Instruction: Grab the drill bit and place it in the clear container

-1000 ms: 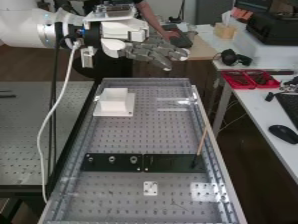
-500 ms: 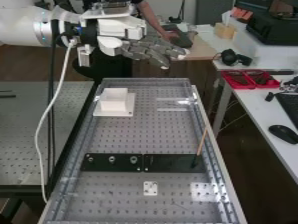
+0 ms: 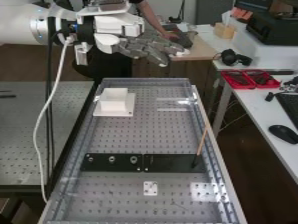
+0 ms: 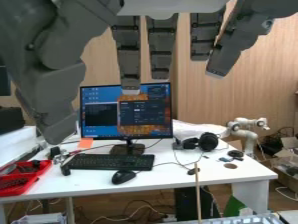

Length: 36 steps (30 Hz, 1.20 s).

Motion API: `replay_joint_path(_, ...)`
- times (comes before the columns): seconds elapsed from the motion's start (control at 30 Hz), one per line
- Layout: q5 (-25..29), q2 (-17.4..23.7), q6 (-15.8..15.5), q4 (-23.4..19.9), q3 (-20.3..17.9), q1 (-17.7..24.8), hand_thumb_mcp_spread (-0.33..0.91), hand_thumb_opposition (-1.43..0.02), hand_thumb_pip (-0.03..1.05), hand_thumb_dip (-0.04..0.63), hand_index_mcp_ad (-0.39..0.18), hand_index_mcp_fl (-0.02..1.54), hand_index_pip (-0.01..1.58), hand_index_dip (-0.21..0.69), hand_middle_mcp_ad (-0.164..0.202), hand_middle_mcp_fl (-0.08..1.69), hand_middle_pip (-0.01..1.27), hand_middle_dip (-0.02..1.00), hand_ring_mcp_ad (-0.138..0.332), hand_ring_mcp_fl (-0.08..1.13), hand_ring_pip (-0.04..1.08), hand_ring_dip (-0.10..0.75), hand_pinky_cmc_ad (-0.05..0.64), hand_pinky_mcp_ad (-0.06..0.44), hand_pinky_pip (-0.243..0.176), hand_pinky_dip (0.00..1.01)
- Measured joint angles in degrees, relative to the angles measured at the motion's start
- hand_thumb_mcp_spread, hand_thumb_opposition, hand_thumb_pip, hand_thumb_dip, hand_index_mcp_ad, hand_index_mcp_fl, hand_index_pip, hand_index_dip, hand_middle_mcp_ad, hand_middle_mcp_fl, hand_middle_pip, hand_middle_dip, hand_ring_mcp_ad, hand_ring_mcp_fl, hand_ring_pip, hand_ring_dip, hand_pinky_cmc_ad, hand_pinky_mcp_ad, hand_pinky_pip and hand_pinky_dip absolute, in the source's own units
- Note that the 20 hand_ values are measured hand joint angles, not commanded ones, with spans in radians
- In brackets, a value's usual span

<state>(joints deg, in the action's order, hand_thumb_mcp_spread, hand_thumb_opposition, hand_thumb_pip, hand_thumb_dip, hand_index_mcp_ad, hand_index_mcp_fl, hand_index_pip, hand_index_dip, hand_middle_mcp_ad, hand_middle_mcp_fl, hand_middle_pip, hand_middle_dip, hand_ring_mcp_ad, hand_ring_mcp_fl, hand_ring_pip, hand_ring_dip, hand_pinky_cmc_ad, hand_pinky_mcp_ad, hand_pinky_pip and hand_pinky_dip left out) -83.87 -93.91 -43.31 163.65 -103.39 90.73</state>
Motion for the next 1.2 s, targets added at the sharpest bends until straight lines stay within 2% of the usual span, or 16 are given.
replay_joint_path(0.37, -0.6, 0.2, -1.5, 1.8, 1.5, -0.5, 0.28, -0.73, 0.60, 0.175, -0.040, 0.16, 0.51, 0.202, 0.066, 0.19, 0.10, 0.22, 0.211, 0.00, 0.08, 0.084, 0.325, 0.154, -0.080, 0.53)
replay_joint_path(0.5, -1.4, 0.3, -2.3, 4.6, 2.7, -0.8, 0.27, -0.73, 0.58, 0.176, -0.040, 0.16, 0.35, 0.215, 0.066, 0.19, 0.11, 0.22, 0.211, 0.00, 0.08, 0.084, 0.325, 0.154, -0.080, 0.53)
replay_joint_path(0.63, -2.7, 0.5, -2.8, 7.9, 3.8, -0.9, 0.24, -0.72, 0.51, 0.126, -0.049, 0.15, 0.21, 0.253, 0.066, 0.19, 0.10, 0.22, 0.211, 0.00, 0.09, 0.084, 0.321, 0.154, -0.077, 0.53)
replay_joint_path(0.73, -3.1, 0.7, -2.7, 9.2, 4.0, -0.7, 0.23, -0.70, 0.50, 0.110, -0.037, 0.15, 0.17, 0.284, 0.063, 0.19, 0.10, 0.22, 0.211, 0.00, 0.09, 0.084, 0.325, 0.154, -0.077, 0.53)
replay_joint_path(0.83, -3.3, 1.4, -2.2, 9.2, 3.6, -0.6, 0.23, -0.68, 0.44, 0.086, -0.024, 0.15, 0.13, 0.302, 0.063, 0.19, 0.11, 0.22, 0.211, 0.00, 0.09, 0.084, 0.325, 0.154, -0.077, 0.53)
replay_joint_path(0.9, -3.3, 2.1, -1.7, 9.0, 2.9, -0.5, 0.21, -0.68, 0.43, 0.065, -0.026, 0.15, 0.14, 0.332, 0.063, 0.19, 0.11, 0.22, 0.213, 0.00, 0.09, 0.084, 0.325, 0.152, -0.077, 0.53)
replay_joint_path(0.93, -3.3, 2.4, -1.6, 8.8, 2.6, -0.5, 0.21, -0.66, 0.42, 0.051, -0.026, 0.15, 0.14, 0.360, 0.063, 0.19, 0.11, 0.22, 0.213, 0.01, 0.10, 0.084, 0.325, 0.168, -0.077, 0.53)
replay_joint_path(1.1, -3.1, 3.2, -1.5, 8.1, 1.7, -0.6, 0.19, -0.65, 0.41, 0.037, -0.007, 0.15, 0.10, 0.363, 0.068, 0.19, 0.11, 0.22, 0.232, 0.00, 0.10, 0.086, 0.326, 0.169, -0.077, 0.52)
replay_joint_path(1.2, -2.7, 3.3, -2.5, 8.1, 1.6, -0.6, 0.19, -0.65, 0.40, 0.023, -0.014, 0.15, 0.10, 0.389, 0.068, 0.18, 0.11, 0.22, 0.234, 0.00, 0.10, 0.086, 0.326, 0.180, -0.077, 0.51)
